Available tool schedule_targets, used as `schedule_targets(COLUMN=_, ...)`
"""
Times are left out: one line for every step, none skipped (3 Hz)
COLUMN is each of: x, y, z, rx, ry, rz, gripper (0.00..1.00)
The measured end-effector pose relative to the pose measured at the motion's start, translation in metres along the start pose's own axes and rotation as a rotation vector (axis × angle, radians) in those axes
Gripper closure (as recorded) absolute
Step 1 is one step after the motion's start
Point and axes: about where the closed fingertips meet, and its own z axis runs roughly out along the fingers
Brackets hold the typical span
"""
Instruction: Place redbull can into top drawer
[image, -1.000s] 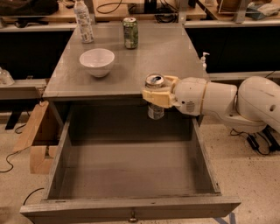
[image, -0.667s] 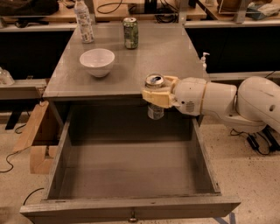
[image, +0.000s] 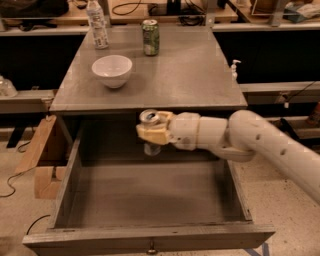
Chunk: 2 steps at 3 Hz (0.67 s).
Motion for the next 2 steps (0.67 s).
schedule_targets(x=0.043, y=0.018, z=0.043, rx=-0.069, ry=-0.002, rz=-0.013, gripper=1.00)
schedule_targets(x=0.099, y=0.041, z=0.074, rx=-0.088, ry=0.022, rz=-0.056, gripper=1.00)
